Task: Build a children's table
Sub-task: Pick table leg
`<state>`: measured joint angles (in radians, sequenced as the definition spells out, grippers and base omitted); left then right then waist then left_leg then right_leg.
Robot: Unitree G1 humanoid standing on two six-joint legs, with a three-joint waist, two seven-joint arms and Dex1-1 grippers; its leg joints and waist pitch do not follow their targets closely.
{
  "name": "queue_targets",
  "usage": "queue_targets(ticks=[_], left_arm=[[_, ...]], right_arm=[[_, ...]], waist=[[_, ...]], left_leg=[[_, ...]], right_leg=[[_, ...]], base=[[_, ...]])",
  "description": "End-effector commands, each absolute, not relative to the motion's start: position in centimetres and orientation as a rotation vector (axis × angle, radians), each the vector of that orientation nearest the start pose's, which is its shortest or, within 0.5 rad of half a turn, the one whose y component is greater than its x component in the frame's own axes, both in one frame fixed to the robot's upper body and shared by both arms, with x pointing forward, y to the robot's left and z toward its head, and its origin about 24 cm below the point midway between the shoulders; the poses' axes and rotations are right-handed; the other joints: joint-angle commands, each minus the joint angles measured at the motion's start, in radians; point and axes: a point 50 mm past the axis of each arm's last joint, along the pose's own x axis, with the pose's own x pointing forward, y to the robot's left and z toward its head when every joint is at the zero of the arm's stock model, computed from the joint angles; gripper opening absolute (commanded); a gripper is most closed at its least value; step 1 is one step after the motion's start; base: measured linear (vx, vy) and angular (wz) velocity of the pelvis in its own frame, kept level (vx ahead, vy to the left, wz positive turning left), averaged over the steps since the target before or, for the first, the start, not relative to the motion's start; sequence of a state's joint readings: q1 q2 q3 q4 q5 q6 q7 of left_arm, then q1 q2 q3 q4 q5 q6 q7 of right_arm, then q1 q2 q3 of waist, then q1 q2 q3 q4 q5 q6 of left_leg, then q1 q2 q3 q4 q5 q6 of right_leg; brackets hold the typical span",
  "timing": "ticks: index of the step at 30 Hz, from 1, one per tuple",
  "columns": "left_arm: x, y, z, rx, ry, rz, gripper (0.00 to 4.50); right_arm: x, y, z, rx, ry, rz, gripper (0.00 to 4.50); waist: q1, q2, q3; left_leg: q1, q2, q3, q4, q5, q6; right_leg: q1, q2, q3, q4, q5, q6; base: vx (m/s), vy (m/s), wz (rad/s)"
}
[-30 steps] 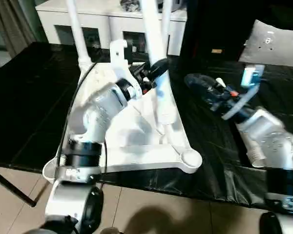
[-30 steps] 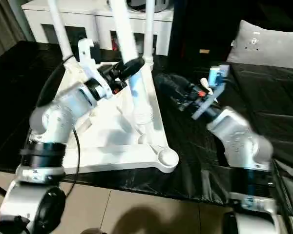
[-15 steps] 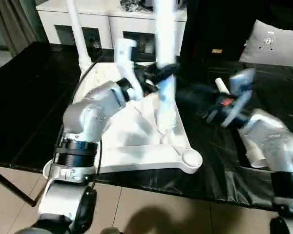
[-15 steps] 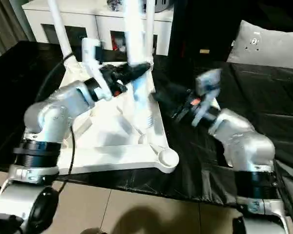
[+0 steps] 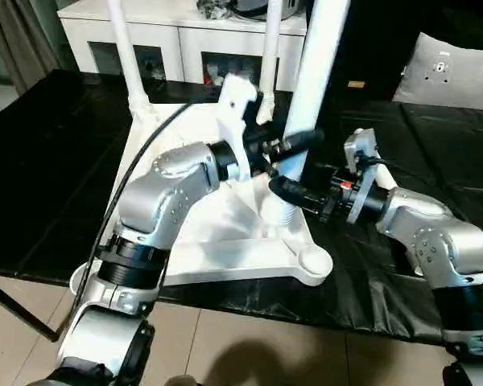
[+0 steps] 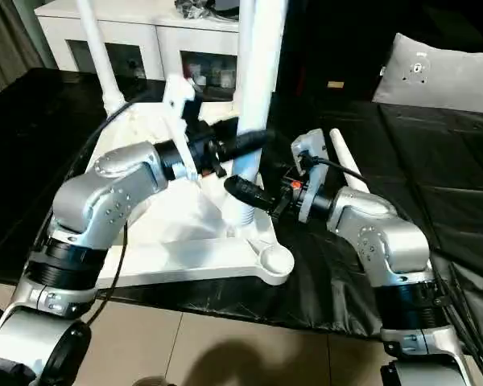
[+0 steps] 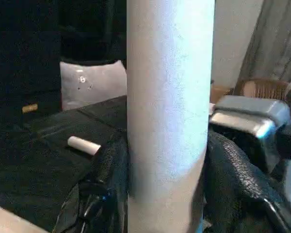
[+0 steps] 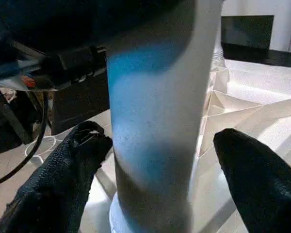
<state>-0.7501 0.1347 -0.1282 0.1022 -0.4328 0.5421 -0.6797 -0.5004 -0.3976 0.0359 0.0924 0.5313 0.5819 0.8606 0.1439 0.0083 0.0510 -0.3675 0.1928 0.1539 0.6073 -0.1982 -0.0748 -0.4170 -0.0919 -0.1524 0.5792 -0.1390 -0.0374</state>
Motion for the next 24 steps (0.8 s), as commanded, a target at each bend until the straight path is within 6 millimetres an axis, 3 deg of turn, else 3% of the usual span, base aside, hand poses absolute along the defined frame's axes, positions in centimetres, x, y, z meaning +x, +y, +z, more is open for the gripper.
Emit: queue_targets(ticks=[1, 4, 7, 10, 18, 24], left_arm=[[32.03, 4.42, 19.53, -0.067, -0.099, -1.158, 1.85], [31.95, 4.24, 19.49, -0.066, -0.101, -1.165, 1.85], [31.89, 4.06, 19.49, -0.063, -0.104, -1.174, 1.85], [31.76, 3.96, 19.50, -0.060, -0.106, -1.183, 1.85], [31.54, 3.78, 19.32, -0.033, -0.104, -1.203, 1.85], [31.67, 3.85, 19.26, -0.027, -0.103, -1.198, 1.84]], right_arm=[[31.18, -14.22, 12.66, 0.165, 0.181, 1.045, 3.59], [31.18, -14.14, 12.59, 0.171, 0.187, 1.053, 3.21], [31.16, -14.06, 12.37, 0.174, 0.199, 1.057, 3.17], [31.17, -14.02, 12.30, 0.179, 0.202, 1.057, 2.74], [31.09, -13.94, 12.30, 0.200, 0.202, 1.071, 2.10], [31.39, -14.11, 12.13, 0.161, 0.187, 1.037, 2.03]], waist=[[0.001, -0.015, -0.080], [0.000, -0.015, -0.080], [0.000, -0.016, -0.079], [0.000, -0.016, -0.079], [0.000, -0.014, -0.081], [0.000, -0.014, -0.079]], left_leg=[[-0.003, 0.032, 0.000, -0.062, -0.076, 0.049], [-0.003, 0.031, 0.001, -0.061, -0.076, 0.051], [-0.003, 0.029, 0.001, -0.061, -0.082, 0.048], [-0.002, 0.031, 0.001, -0.062, -0.080, 0.048], [-0.002, 0.033, 0.000, -0.061, -0.073, 0.053], [-0.003, 0.030, 0.001, -0.061, -0.081, 0.045]], right_leg=[[0.077, -0.065, 0.057, -0.068, -0.340, -0.053], [0.076, -0.064, 0.057, -0.068, -0.337, -0.057], [0.077, -0.064, 0.056, -0.072, -0.358, -0.044], [0.076, -0.063, 0.057, -0.071, -0.354, -0.044], [0.077, -0.064, 0.058, -0.066, -0.327, -0.060], [0.076, -0.064, 0.057, -0.071, -0.353, -0.046]], base=[[0.000, 0.000, 0.00], [0.000, 0.000, 0.00], [0.000, 0.000, 0.00], [0.000, 0.000, 0.00], [0.000, 0.000, 0.00], [0.000, 0.000, 0.00]])
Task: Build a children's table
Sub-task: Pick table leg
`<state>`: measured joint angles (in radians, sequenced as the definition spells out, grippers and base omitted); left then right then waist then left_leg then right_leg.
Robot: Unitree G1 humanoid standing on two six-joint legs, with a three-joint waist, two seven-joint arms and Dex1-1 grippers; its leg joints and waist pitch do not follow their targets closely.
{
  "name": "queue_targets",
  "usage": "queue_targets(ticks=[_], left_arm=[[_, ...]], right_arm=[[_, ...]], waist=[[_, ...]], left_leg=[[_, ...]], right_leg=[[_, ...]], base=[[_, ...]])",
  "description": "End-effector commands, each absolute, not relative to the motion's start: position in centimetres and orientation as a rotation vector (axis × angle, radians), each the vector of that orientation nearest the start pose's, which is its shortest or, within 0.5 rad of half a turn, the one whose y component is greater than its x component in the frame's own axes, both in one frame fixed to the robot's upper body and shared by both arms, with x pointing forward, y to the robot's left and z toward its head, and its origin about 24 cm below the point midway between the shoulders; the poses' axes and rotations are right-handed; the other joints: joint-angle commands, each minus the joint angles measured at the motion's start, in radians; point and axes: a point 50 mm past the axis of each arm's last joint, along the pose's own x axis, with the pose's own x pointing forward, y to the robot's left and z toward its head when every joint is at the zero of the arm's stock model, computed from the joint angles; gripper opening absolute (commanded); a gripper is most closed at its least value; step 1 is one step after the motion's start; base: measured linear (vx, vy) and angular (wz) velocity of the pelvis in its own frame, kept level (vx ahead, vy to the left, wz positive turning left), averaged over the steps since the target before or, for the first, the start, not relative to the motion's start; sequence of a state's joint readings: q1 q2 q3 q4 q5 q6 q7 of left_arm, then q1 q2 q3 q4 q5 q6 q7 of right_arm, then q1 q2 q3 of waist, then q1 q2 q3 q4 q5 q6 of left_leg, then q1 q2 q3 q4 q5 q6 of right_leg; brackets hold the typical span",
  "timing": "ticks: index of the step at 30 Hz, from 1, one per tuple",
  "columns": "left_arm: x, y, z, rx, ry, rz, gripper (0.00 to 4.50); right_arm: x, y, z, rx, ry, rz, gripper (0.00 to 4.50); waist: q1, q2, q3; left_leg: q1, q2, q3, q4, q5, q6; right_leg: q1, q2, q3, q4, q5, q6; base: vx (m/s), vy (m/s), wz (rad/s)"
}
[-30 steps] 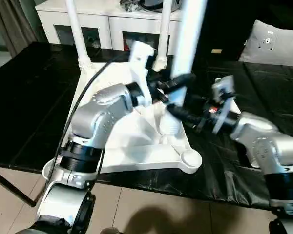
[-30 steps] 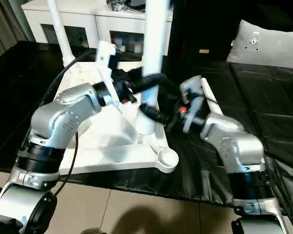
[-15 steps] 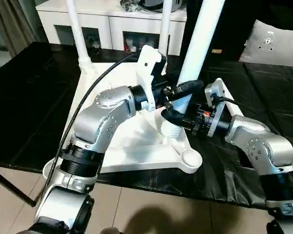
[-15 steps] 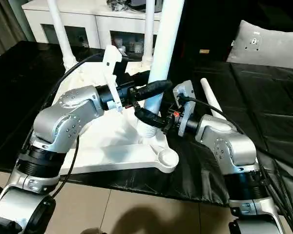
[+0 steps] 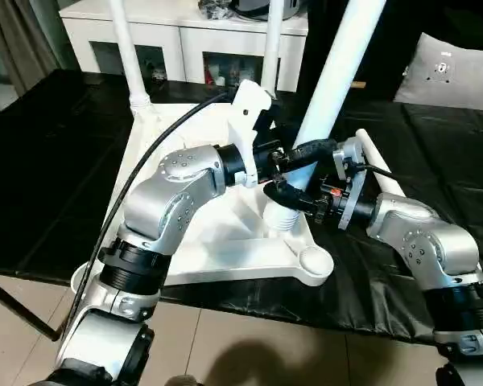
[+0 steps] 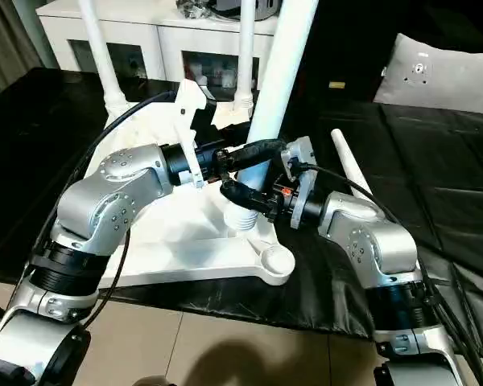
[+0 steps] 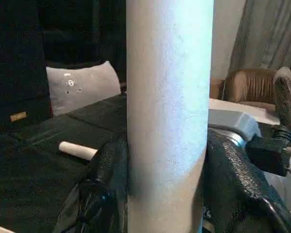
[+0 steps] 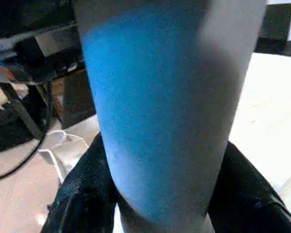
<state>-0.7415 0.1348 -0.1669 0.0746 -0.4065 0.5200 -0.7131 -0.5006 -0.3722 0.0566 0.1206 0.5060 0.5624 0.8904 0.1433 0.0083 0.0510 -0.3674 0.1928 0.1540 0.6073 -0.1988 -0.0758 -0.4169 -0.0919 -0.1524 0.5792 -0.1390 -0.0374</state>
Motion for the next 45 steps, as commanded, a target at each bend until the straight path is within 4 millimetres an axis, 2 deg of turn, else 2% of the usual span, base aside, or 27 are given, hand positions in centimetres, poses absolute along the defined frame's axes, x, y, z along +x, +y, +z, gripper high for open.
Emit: queue_targets(ticks=[1, 5, 7, 13, 16, 19, 20, 24, 25, 28, 32, 33, 35, 37, 42, 45], left_arm=[[31.7, 3.9, 19.3, -0.027, -0.103, -1.198, 1.84], [31.7, 3.9, 19.2, -0.025, -0.104, -1.193, 1.84], [31.8, 3.9, 19.2, -0.023, -0.103, -1.192, 1.84], [31.7, 3.9, 19.3, -0.021, -0.105, -1.194, 1.84], [31.7, 3.9, 19.2, -0.019, -0.105, -1.197, 1.84], [31.7, 3.9, 19.2, -0.017, -0.104, -1.200, 1.84], [31.7, 3.9, 19.2, -0.018, -0.104, -1.202, 1.84], [31.6, 3.9, 19.1, -0.022, -0.094, -1.211, 1.84], [31.6, 3.9, 19.1, -0.022, -0.093, -1.212, 1.84], [31.5, 3.9, 19.1, -0.029, -0.084, -1.222, 1.84], [31.6, 3.8, 19.1, -0.052, -0.073, -1.214, 1.84], [31.6, 3.8, 19.2, -0.079, -0.064, -1.216, 2.19], [31.1, 3.5, 19.7, -0.176, -0.063, -1.264, 2.54], [30.8, 3.3, 19.9, -0.227, -0.072, -1.294, 2.57], [30.2, 2.9, 20.6, -0.353, -0.095, -1.335, 3.00], [29.8, 2.7, 20.9, -0.388, -0.105, -1.360, 3.35]], right_arm=[[31.4, -14.1, 12.2, 0.172, 0.186, 1.039, 2.54], [31.4, -14.2, 12.6, 0.200, 0.175, 1.047, 2.84], [31.5, -14.3, 12.5, 0.190, 0.180, 1.038, 3.03], [31.2, -14.0, 12.3, 0.205, 0.189, 1.070, 3.07], [31.1, -13.9, 12.4, 0.217, 0.184, 1.086, 2.71], [31.1, -13.9, 12.4, 0.218, 0.185, 1.089, 2.59], [31.1, -13.9, 12.3, 0.215, 0.186, 1.091, 2.33], [31.4, -14.1, 12.3, 0.202, 0.178, 1.060, 2.20], [31.4, -14.2, 12.3, 0.206, 0.178, 1.056, 2.03], [31.4, -14.1, 12.6, 0.236, 0.165, 1.062, 2.01], [31.3, -13.9, 12.3, 0.217, 0.169, 1.066, 1.97], [31.3, -13.8, 12.2, 0.216, 0.170, 1.063, 1.97], [31.3, -13.7, 12.1, 0.218, 0.170, 1.058, 1.97], [31.3, -13.7, 12.0, 0.220, 0.173, 1.054, 1.96], [31.3, -13.6, 11.6, 0.217, 0.182, 1.047, 1.93], [31.2, -13.6, 11.6, 0.216, 0.182, 1.045, 1.91]], waist=[[0.001, -0.014, -0.080], [0.001, -0.014, -0.082], [0.000, -0.014, -0.081], [0.000, -0.015, -0.081], [0.001, -0.013, -0.082], [0.001, -0.013, -0.081], [0.000, -0.014, -0.081], [0.001, -0.014, -0.082], [0.001, -0.014, -0.081], [0.001, -0.011, -0.082], [0.000, -0.012, -0.082], [0.001, -0.011, -0.082], [0.001, -0.012, -0.082], [0.003, -0.012, -0.082], [0.003, -0.011, -0.082], [0.001, -0.011, -0.080]], left_leg=[[-0.003, 0.030, 0.000, -0.061, -0.078, 0.047], [-0.003, 0.033, -0.001, -0.061, -0.065, 0.054], [-0.003, 0.032, 0.000, -0.061, -0.069, 0.053], [-0.003, 0.032, 0.000, -0.061, -0.072, 0.052], [-0.003, 0.032, 0.000, -0.060, -0.065, 0.055], [-0.002, 0.032, 0.000, -0.060, -0.071, 0.055], [-0.002, 0.033, 0.000, -0.061, -0.070, 0.055], [-0.003, 0.033, 0.000, -0.061, -0.068, 0.053], [-0.003, 0.032, 0.000, -0.061, -0.068, 0.053], [-0.002, 0.033, 0.000, -0.060, -0.065, 0.054], [-0.003, 0.032, 0.000, -0.060, -0.066, 0.053], [-0.003, 0.032, 0.000, -0.060, -0.067, 0.053], [-0.003, 0.032, 0.001, -0.059, -0.067, 0.050], [-0.003, 0.032, 0.001, -0.059, -0.069, 0.053], [-0.004, 0.033, 0.001, -0.059, -0.064, 0.057], [-0.002, 0.032, 0.001, -0.060, -0.078, 0.060]], right_leg=[[0.077, -0.064, 0.056, -0.070, -0.352, -0.045], [0.076, -0.064, 0.059, -0.064, -0.313, -0.064], [0.077, -0.064, 0.058, -0.066, -0.322, -0.063], [0.078, -0.065, 0.058, -0.065, -0.327, -0.062], [0.078, -0.065, 0.059, -0.064, -0.316, -0.066], [0.078, -0.065, 0.058, -0.066, -0.321, -0.068], [0.077, -0.065, 0.058, -0.065, -0.320, -0.068], [0.078, -0.066, 0.058, -0.064, -0.321, -0.067], [0.078, -0.065, 0.058, -0.065, -0.323, -0.065], [0.077, -0.064, 0.059, -0.063, -0.314, -0.069], [0.078, -0.064, 0.059, -0.064, -0.310, -0.073], [0.078, -0.065, 0.058, -0.064, -0.313, -0.073], [0.079, -0.066, 0.058, -0.062, -0.314, -0.079], [0.078, -0.066, 0.058, -0.065, -0.314, -0.084], [0.079, -0.066, 0.058, -0.062, -0.301, -0.096], [0.078, -0.063, 0.057, -0.067, -0.322, -0.085]], base=[[0.000, 0.000, 0.00], [0.000, 0.000, 0.00], [0.000, 0.000, 0.00], [0.000, 0.000, 0.00], [0.000, 0.000, 0.00], [0.000, 0.000, 0.00], [0.000, 0.000, 0.00], [0.000, 0.000, 0.00], [0.000, 0.000, 0.00], [0.000, 0.000, 0.00], [0.000, 0.000, 0.00], [0.000, 0.000, 0.00], [0.000, 0.000, 0.00], [0.000, 0.000, 0.00], [0.000, 0.000, 0.00], [0.000, 0.000, 0.00]])
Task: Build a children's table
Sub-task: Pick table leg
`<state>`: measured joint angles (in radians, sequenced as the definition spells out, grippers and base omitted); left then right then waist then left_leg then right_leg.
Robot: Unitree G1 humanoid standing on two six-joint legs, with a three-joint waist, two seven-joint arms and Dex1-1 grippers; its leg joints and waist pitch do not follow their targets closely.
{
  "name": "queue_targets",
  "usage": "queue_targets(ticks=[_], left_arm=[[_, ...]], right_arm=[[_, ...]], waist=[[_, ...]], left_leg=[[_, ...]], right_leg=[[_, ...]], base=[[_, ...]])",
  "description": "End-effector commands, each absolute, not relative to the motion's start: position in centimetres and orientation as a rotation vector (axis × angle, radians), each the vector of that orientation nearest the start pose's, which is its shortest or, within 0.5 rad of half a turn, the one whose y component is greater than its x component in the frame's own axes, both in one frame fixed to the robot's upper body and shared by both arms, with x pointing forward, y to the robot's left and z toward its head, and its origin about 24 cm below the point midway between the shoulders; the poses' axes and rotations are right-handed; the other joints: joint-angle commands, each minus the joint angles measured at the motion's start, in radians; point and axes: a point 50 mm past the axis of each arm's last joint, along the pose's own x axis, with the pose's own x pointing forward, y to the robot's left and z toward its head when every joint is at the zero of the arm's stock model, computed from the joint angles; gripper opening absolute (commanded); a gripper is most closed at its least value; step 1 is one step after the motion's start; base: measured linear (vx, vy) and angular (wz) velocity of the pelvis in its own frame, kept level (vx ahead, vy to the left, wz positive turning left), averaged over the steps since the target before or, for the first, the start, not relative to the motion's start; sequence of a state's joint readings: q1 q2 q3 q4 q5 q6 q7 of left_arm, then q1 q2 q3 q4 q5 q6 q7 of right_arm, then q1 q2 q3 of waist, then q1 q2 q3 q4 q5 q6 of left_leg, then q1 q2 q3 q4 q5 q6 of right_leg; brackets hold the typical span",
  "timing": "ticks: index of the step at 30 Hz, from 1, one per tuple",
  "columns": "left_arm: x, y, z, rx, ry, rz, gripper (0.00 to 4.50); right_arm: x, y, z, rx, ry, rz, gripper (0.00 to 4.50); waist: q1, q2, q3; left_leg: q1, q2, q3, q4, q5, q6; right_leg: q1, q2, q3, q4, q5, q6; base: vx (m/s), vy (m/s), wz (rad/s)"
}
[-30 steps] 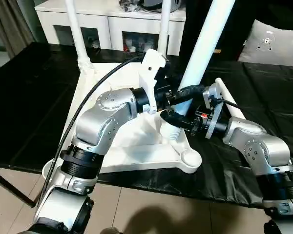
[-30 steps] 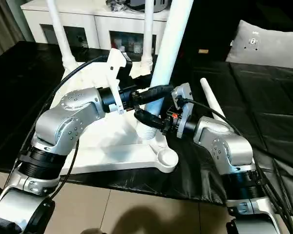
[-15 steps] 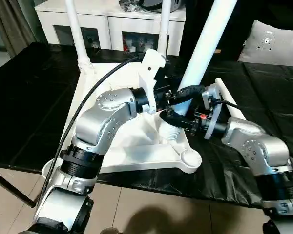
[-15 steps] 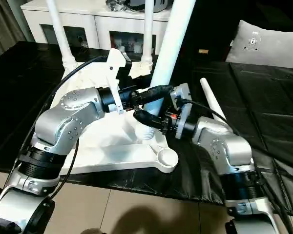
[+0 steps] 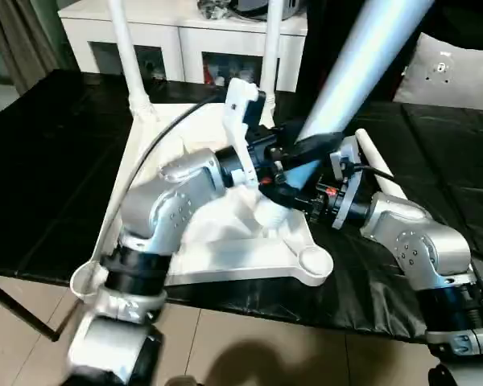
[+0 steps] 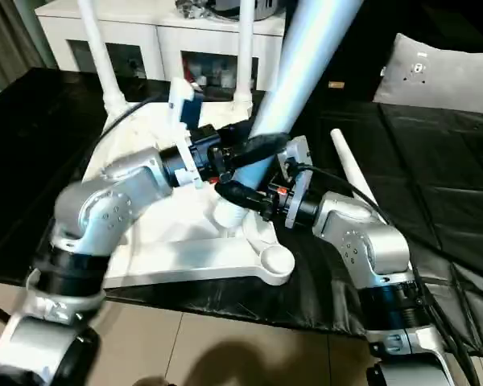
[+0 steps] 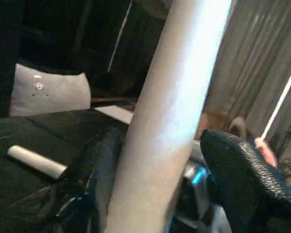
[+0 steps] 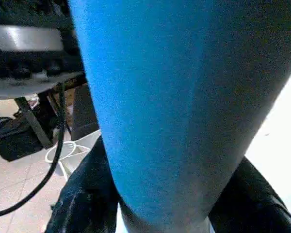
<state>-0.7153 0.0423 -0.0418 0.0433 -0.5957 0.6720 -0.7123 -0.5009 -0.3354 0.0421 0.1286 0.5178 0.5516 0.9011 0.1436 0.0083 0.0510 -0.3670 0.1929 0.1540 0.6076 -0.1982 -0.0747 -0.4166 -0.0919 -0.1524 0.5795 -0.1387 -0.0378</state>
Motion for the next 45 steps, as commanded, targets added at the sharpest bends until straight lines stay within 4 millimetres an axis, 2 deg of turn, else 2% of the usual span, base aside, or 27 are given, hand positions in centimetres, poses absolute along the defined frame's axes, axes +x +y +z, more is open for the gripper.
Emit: queue_targets(ticks=[1, 5, 6, 11, 12, 15, 19, 20, 22, 24, 26, 28, 31, 32, 33, 35, 36, 37, 38, 41, 43, 44, 45], left_arm=[[29.7, 2.5, 20.9, -0.399, -0.103, -1.368, 3.35], [29.7, 2.5, 20.6, -0.413, -0.087, -1.356, 3.78], [30.1, 2.8, 20.4, -0.393, -0.084, -1.314, 3.82], [31.1, 4.6, 19.1, -0.262, -0.059, -1.194, 3.83], [31.4, 6.0, 18.0, -0.158, -0.021, -1.141, 3.83], [31.4, 7.0, 17.0, -0.079, 0.016, -1.113, 3.83], [30.9, 8.1, 14.6, 0.121, 0.105, -1.124, 3.83], [30.5, 8.3, 13.1, 0.208, 0.155, -1.153, 3.83], [30.3, 8.4, 12.1, 0.240, 0.189, -1.162, 3.83], [29.3, 8.3, 9.9, 0.270, 0.272, -1.229, 3.54], [28.8, 8.3, 9.2, 0.294, 0.302, -1.267, 3.47], [28.5, 8.3, 8.6, 0.334, 0.330, -1.293, 3.43], [28.1, 8.3, 7.6, 0.399, 0.379, -1.322, 3.04], [28.2, 8.4, 7.0, 0.434, 0.405, -1.322, 3.04], [28.2, 8.4, 6.8, 0.446, 0.411, -1.323, 3.04], [28.4, 8.5, 6.0, 0.484, 0.438, -1.315, 2.84], [28.4, 8.5, 5.7, 0.496, 0.447, -1.313, 2.60], [28.4, 8.5, 5.6, 0.498, 0.449, -1.313, 2.60], [28.4, 8.5, 5.5, 0.501, 0.452, -1.314, 2.60], [28.4, 8.4, 5.3, 0.492, 0.458, -1.317, 2.22], [28.5, 8.4, 5.2, 0.495, 0.470, -1.305, 2.18], [28.7, 8.4, 5.0, 0.496, 0.472, -1.296, 2.07], [28.8, 8.4, 5.0, 0.496, 0.471, -1.287, 1.77]], right_arm=[[31.2, -13.7, 11.6, 0.219, 0.182, 1.045, 1.91], [31.1, -13.7, 11.5, 0.224, 0.180, 1.025, 1.91], [31.1, -13.8, 11.5, 0.225, 0.160, 1.000, 1.91], [31.2, -14.9, 11.2, 0.201, 0.166, 0.870, 1.91], [30.8, -15.7, 10.6, 0.154, 0.207, 0.804, 1.91], [30.6, -16.3, 10.1, 0.130, 0.227, 0.750, 1.91], [29.9, -16.8, 9.8, 0.146, 0.227, 0.669, 1.91], [29.8, -16.9, 9.7, 0.151, 0.224, 0.636, 1.91], [29.7, -16.8, 9.4, 0.156, 0.237, 0.622, 1.91], [29.5, -16.9, 9.0, 0.131, 0.252, 0.560, 1.91], [29.5, -17.0, 9.0, 0.126, 0.243, 0.538, 1.91], [29.4, -17.1, 9.0, 0.125, 0.240, 0.527, 1.91], [29.3, -17.2, 8.9, 0.125, 0.245, 0.511, 1.91], [29.2, -17.3, 8.9, 0.121, 0.245, 0.505, 1.91], [29.2, -17.3, 8.9, 0.120, 0.245, 0.503, 1.91], [29.2, -17.3, 8.9, 0.122, 0.247, 0.497, 1.91], [29.2, -17.4, 8.9, 0.123, 0.248, 0.496, 1.91], [29.2, -17.4, 8.8, 0.129, 0.253, 0.496, 1.91], [29.2, -17.4, 8.8, 0.136, 0.259, 0.496, 1.91], [29.2, -17.6, 8.9, 0.150, 0.261, 0.481, 1.91], [29.2, -17.8, 9.0, 0.145, 0.246, 0.468, 1.91], [29.2, -17.9, 9.1, 0.142, 0.234, 0.461, 1.91], [29.2, -17.9, 9.1, 0.143, 0.232, 0.461, 1.91]], waist=[[0.001, -0.012, -0.080], [0.000, -0.012, -0.080], [0.000, -0.009, -0.080], [-0.003, -0.008, -0.081], [-0.005, -0.001, -0.079], [-0.009, 0.000, -0.080], [-0.010, 0.003, -0.080], [-0.011, 0.005, -0.078], [-0.013, 0.006, -0.077], [-0.014, 0.007, -0.075], [-0.014, 0.005, -0.075], [-0.014, 0.006, -0.075], [-0.018, 0.003, -0.072], [-0.020, 0.003, -0.067], [-0.022, 0.003, -0.066], [-0.028, 0.002, -0.066], [-0.033, 0.003, -0.067], [-0.036, 0.002, -0.068], [-0.040, 0.006, -0.068], [-0.043, 0.007, -0.070], [-0.046, 0.007, -0.071], [-0.048, 0.005, -0.070], [-0.048, 0.005, -0.071]], left_leg=[[-0.003, 0.031, 0.001, -0.060, -0.079, 0.057], [-0.003, 0.031, 0.001, -0.061, -0.076, 0.058], [-0.002, 0.030, 0.000, -0.061, -0.077, 0.057], [-0.001, 0.031, -0.002, -0.063, -0.070, 0.043], [0.001, 0.031, -0.004, -0.065, -0.074, 0.039], [0.000, 0.026, -0.002, -0.065, -0.077, 0.032], [0.006, 0.030, -0.002, -0.069, -0.098, 0.030], [0.007, 0.031, -0.004, -0.072, -0.114, 0.027], [0.008, 0.031, -0.003, -0.072, -0.133, 0.018], [0.009, 0.029, -0.002, -0.073, -0.145, 0.012], [0.011, 0.028, -0.002, -0.074, -0.158, 0.005], [0.011, 0.030, -0.003, -0.075, -0.160, 0.002], [0.012, 0.028, -0.003, -0.078, -0.183, 0.005], [0.019, 0.024, -0.002, -0.077, -0.210, 0.003], [0.020, 0.022, -0.001, -0.076, -0.218, 0.002], [0.017, 0.019, -0.002, -0.076, -0.222, 0.002], [0.017, 0.019, -0.004, -0.075, -0.224, 0.000], [0.016, 0.018, -0.005, -0.075, -0.222, 0.002], [0.016, 0.018, -0.006, -0.075, -0.227, 0.005], [0.016, 0.020, -0.007, -0.074, -0.222, 0.007], [0.014, 0.021, -0.006, -0.074, -0.215, 0.011], [0.013, 0.019, -0.005, -0.074, -0.211, 0.013], [0.013, 0.018, -0.005, -0.073, -0.207, 0.014]], right_leg=[[0.079, -0.064, 0.057, -0.069, -0.330, -0.078], [0.078, -0.061, 0.057, -0.071, -0.335, -0.065], [0.078, -0.062, 0.056, -0.071, -0.338, -0.064], [0.077, -0.059, 0.057, -0.071, -0.334, -0.044], [0.076, -0.058, 0.057, -0.073, -0.334, -0.032], [0.078, -0.056, 0.057, -0.074, -0.342, -0.011], [0.071, -0.058, 0.057, -0.076, -0.359, -0.015], [0.070, -0.058, 0.057, -0.077, -0.374, -0.011], [0.069, -0.060, 0.057, -0.079, -0.388, -0.009], [0.068, -0.061, 0.056, -0.086, -0.411, -0.006], [0.068, -0.063, 0.056, -0.089, -0.436, 0.002], [0.069, -0.063, 0.058, -0.084, -0.418, -0.003], [0.070, -0.060, 0.056, -0.088, -0.435, 0.007], [0.067, -0.063, 0.051, -0.100, -0.497, 0.023], [0.067, -0.063, 0.050, -0.103, -0.513, 0.030], [0.068, -0.061, 0.046, -0.109, -0.537, 0.050], [0.070, -0.062, 0.043, -0.111, -0.543, 0.059], [0.070, -0.061, 0.043, -0.112, -0.541, 0.062], [0.070, -0.061, 0.041, -0.113, -0.537, 0.059], [0.071, -0.063, 0.042, -0.110, -0.519, 0.043], [0.072, -0.062, 0.043, -0.107, -0.500, 0.029], [0.072, -0.061, 0.043, -0.107, -0.497, 0.029], [0.074, -0.062, 0.042, -0.107, -0.500, 0.030]], base=[[0.000, 0.000, 0.00], [0.000, 0.000, 0.00], [0.000, 0.000, 0.00], [0.000, 0.000, 0.00], [0.000, 0.000, 0.00], [0.000, 0.000, 0.00], [0.000, 0.000, 0.00], [0.000, 0.000, 0.00], [0.000, 0.000, 0.00], [0.000, 0.000, 0.00], [0.000, 0.000, 0.00], [0.000, 0.000, 0.00], [0.000, 0.000, 0.00], [0.000, 0.000, 0.00], [0.000, 0.000, 0.00], [0.000, 0.000, 0.00], [0.000, 0.000, 0.00], [0.000, 0.000, 0.00], [0.000, 0.000, 0.00], [0.000, 0.000, 0.00], [0.000, 0.000, 0.00], [0.000, 0.000, 0.00], [0.000, 0.000, 0.00]])
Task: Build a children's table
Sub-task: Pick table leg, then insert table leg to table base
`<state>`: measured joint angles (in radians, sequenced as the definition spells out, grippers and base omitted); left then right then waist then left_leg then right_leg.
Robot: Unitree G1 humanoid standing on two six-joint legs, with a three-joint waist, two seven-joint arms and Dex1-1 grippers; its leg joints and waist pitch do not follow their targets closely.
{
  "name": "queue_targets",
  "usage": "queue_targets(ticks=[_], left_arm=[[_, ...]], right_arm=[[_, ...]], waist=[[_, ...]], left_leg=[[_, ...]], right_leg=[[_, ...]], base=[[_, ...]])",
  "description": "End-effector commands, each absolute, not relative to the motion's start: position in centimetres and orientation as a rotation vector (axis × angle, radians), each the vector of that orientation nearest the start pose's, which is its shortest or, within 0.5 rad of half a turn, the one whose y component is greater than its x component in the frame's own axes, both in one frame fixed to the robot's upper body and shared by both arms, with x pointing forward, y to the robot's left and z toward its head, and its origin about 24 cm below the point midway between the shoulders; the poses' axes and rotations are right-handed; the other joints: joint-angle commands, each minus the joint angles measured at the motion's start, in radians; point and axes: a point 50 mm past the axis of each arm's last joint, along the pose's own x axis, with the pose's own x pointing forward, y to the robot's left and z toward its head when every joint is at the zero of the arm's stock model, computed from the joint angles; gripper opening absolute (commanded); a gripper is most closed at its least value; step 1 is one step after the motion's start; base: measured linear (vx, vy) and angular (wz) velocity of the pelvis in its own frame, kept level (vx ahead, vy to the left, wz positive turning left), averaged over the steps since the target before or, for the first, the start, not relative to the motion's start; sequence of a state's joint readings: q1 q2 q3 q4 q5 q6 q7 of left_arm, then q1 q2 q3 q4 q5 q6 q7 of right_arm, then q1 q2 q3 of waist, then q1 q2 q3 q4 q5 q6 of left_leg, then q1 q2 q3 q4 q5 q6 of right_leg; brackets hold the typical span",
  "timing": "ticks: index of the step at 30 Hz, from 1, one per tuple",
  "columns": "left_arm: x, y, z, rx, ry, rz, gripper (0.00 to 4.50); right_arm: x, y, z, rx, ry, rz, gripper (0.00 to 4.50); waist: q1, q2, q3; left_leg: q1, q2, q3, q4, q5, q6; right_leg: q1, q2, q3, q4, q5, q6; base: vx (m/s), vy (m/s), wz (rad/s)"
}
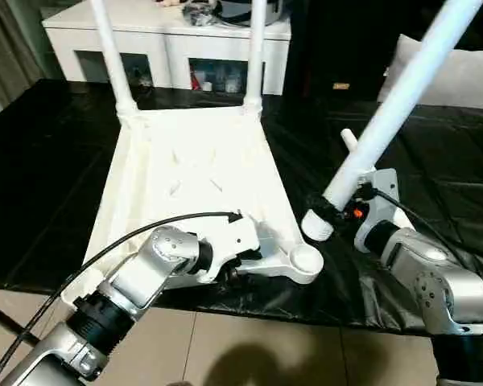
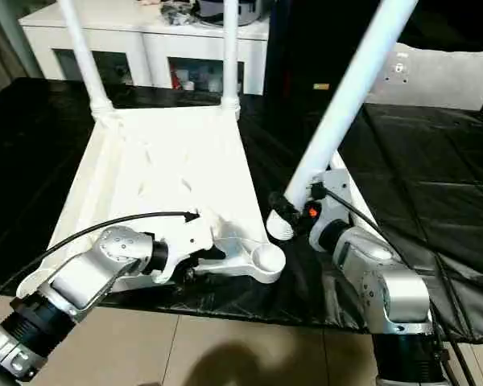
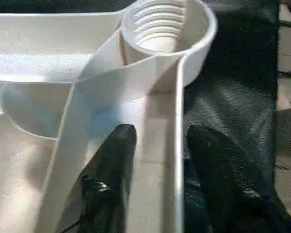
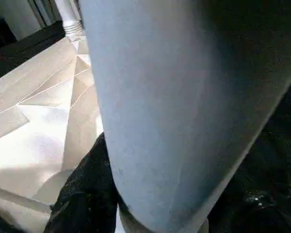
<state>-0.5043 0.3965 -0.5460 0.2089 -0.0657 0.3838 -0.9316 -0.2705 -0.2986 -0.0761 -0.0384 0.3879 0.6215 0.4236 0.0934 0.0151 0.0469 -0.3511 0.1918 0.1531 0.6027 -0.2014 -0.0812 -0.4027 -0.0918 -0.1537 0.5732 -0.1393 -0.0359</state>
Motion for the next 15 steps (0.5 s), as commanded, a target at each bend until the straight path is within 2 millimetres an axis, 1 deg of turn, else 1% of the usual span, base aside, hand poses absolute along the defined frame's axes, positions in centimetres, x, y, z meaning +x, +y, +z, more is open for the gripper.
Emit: queue_targets(ticks=[1, 2, 3, 4, 6, 7, 8, 9, 10, 11, 12, 13, 14, 15], left_arm=[[28.9, 8.4, 5.0, 0.496, 0.470, -1.282, 1.77], [29.0, 8.4, 5.0, 0.494, 0.471, -1.275, 1.74], [29.1, 8.5, 5.0, 0.493, 0.471, -1.270, 1.73], [29.1, 8.5, 5.0, 0.493, 0.472, -1.266, 1.63], [29.3, 8.9, 5.0, 0.494, 0.478, -1.248, 1.29], [29.4, 8.9, 5.0, 0.493, 0.481, -1.243, 1.29], [29.4, 8.9, 5.0, 0.493, 0.481, -1.243, 1.29], [29.5, 9.2, 5.2, 0.488, 0.480, -1.226, 1.09], [29.6, 9.2, 5.2, 0.487, 0.480, -1.225, 1.09], [29.7, 9.5, 5.3, 0.484, 0.478, -1.210, 0.94], [29.7, 9.5, 5.3, 0.484, 0.478, -1.210, 0.86], [29.8, 9.7, 5.3, 0.478, 0.475, -1.193, 0.82], [29.9, 9.8, 5.4, 0.471, 0.469, -1.185, 0.73], [30.0, 9.8, 5.4, 0.466, 0.465, -1.180, 0.63]], right_arm=[[29.2, -18.0, 9.1, 0.144, 0.232, 0.462, 1.91], [29.2, -18.0, 9.1, 0.141, 0.232, 0.462, 1.91], [29.2, -18.0, 9.1, 0.137, 0.233, 0.462, 1.91], [29.3, -18.0, 9.1, 0.133, 0.234, 0.463, 1.91], [29.3, -18.0, 9.3, 0.109, 0.230, 0.479, 1.91], [29.4, -18.0, 9.3, 0.103, 0.227, 0.483, 1.91], [29.4, -18.0, 9.3, 0.103, 0.227, 0.483, 1.91], [29.4, -17.9, 9.4, 0.090, 0.217, 0.498, 1.91], [29.4, -17.8, 9.4, 0.090, 0.217, 0.499, 1.91], [29.3, -17.7, 9.5, 0.076, 0.213, 0.515, 1.91], [29.3, -17.7, 9.5, 0.076, 0.213, 0.515, 1.91], [29.2, -17.7, 9.5, 0.073, 0.210, 0.522, 1.91], [29.1, -17.6, 9.5, 0.070, 0.208, 0.529, 1.91], [29.1, -17.5, 9.5, 0.068, 0.206, 0.534, 1.91]], waist=[[0.001, -0.004, -0.066], [0.002, -0.002, -0.067], [0.001, -0.004, -0.066], [0.001, -0.006, -0.066], [0.000, -0.005, -0.064], [0.000, -0.007, -0.063], [0.000, -0.005, -0.063], [-0.001, -0.007, -0.062], [-0.001, -0.007, -0.062], [-0.005, -0.007, -0.060], [-0.006, -0.007, -0.061], [-0.008, -0.012, -0.060], [-0.009, -0.010, -0.060], [-0.009, -0.010, -0.061]], left_leg=[[-0.005, 0.019, -0.004, -0.068, -0.203, 0.022], [-0.004, 0.020, -0.004, -0.068, -0.203, 0.022], [-0.004, 0.020, -0.004, -0.068, -0.202, 0.023], [-0.004, 0.021, -0.004, -0.068, -0.202, 0.024], [-0.002, 0.020, -0.004, -0.068, -0.212, 0.025], [-0.002, 0.020, -0.004, -0.068, -0.216, 0.025], [-0.001, 0.020, -0.004, -0.068, -0.220, 0.025], [0.001, 0.017, -0.002, -0.066, -0.228, 0.025], [0.001, 0.017, -0.002, -0.066, -0.228, 0.025], [-0.001, 0.015, -0.003, -0.065, -0.237, 0.027], [0.000, 0.014, -0.003, -0.063, -0.240, 0.027], [-0.001, 0.014, -0.003, -0.063, -0.239, 0.028], [0.000, 0.012, -0.003, -0.061, -0.243, 0.030], [0.000, 0.011, -0.002, -0.061, -0.241, 0.031]], right_leg=[[0.060, -0.062, 0.043, -0.102, -0.503, 0.030], [0.060, -0.063, 0.043, -0.101, -0.504, 0.029], [0.059, -0.063, 0.043, -0.101, -0.505, 0.027], [0.059, -0.063, 0.043, -0.102, -0.508, 0.027], [0.057, -0.063, 0.042, -0.104, -0.522, 0.030], [0.057, -0.063, 0.041, -0.105, -0.530, 0.032], [0.057, -0.064, 0.041, -0.106, -0.539, 0.034], [0.054, -0.063, 0.037, -0.111, -0.561, 0.043], [0.054, -0.063, 0.037, -0.111, -0.561, 0.043], [0.055, -0.062, 0.032, -0.117, -0.582, 0.057], [0.055, -0.062, 0.030, -0.118, -0.587, 0.062], [0.055, -0.062, 0.028, -0.119, -0.592, 0.068], [0.054, -0.061, 0.026, -0.122, -0.600, 0.073], [0.054, -0.061, 0.025, -0.123, -0.600, 0.075]], base=[[0.000, 0.000, 0.00], [0.000, 0.000, 0.00], [0.000, 0.000, 0.00], [0.000, 0.000, 0.00], [0.000, 0.000, 0.00], [0.000, 0.000, 0.00], [0.000, 0.000, 0.00], [0.000, 0.000, 0.00], [0.000, 0.000, 0.00], [0.000, 0.000, 0.00], [0.000, 0.000, 0.00], [0.000, 0.000, 0.00], [0.000, 0.000, 0.00], [0.000, 0.000, 0.00]])
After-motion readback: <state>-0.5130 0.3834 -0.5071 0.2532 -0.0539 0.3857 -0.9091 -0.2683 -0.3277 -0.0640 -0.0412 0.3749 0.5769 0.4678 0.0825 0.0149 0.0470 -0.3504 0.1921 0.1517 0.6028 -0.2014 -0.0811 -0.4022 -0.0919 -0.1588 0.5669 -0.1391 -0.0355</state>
